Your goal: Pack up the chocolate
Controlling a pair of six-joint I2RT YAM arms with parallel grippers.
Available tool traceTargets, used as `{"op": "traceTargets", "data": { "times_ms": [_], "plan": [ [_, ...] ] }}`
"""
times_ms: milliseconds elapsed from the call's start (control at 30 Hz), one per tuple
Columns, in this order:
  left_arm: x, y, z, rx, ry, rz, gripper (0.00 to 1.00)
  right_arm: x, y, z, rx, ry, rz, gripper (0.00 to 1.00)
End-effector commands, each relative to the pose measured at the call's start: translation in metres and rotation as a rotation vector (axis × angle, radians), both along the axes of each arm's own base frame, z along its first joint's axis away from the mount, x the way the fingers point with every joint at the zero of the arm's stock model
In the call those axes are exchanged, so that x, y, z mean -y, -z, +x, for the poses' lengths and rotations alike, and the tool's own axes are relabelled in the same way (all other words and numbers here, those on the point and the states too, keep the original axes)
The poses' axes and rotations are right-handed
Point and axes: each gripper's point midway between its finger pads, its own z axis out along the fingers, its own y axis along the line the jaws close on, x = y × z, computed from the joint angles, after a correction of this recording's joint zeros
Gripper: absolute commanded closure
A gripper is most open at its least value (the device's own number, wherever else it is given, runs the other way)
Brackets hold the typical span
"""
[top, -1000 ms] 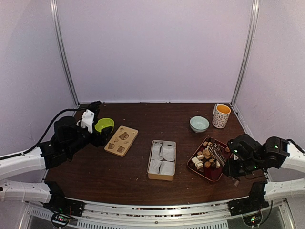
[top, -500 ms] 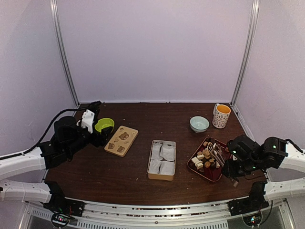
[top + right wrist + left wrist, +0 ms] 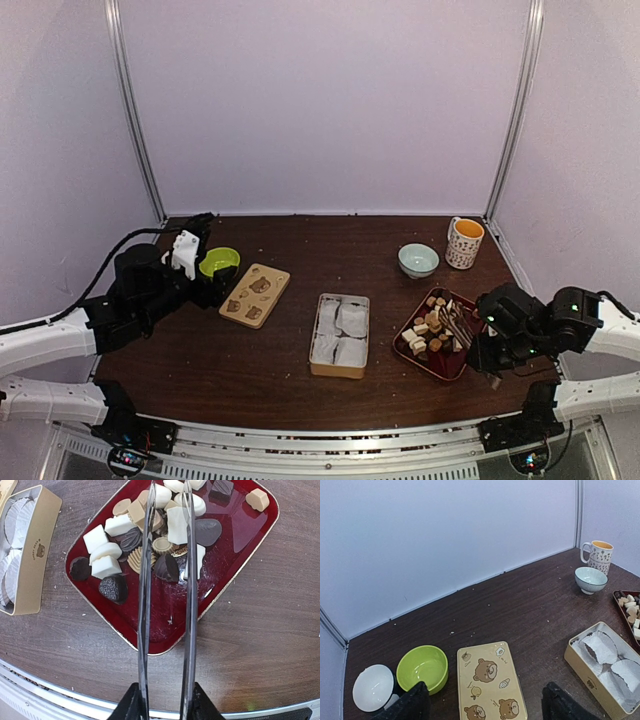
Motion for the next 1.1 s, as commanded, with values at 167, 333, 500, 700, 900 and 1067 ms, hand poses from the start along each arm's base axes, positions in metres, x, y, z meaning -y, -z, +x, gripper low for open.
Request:
{"op": "traceTargets", "data": {
  "times_ms": [167, 333, 500, 700, 900, 1067],
  "plan": [
    [0.002, -0.007, 0.003, 0.016, -0.001, -0.020, 0.21, 0.002, -0.015, -0.003, 0.012, 0.011, 0.032, 0.71],
    [0.002, -0.008, 0.003, 0.016, 0.000, -0.022, 0.21, 0.006, -0.007, -0.010, -0.014, 0.020, 0.050, 0.71],
    [0.003, -0.006, 0.004, 0.012, 0.001, -0.019, 0.21, 0.006, -0.003, -0.015, -0.032, 0.025, 0.075, 0.70],
    [0.003, -0.007, 0.004, 0.011, 0.002, -0.019, 0.21, 0.012, 0.000, -0.021, -0.056, 0.034, 0.055, 0.70],
    [0.003, -0.007, 0.004, 0.011, 0.001, -0.020, 0.21, 0.019, 0.004, -0.023, -0.068, 0.044, 0.016, 0.70],
    [0.003, -0.006, 0.004, 0.009, 0.002, -0.017, 0.21, 0.019, 0.006, -0.025, -0.088, 0.034, 0.005, 0.71]
  ]
}}
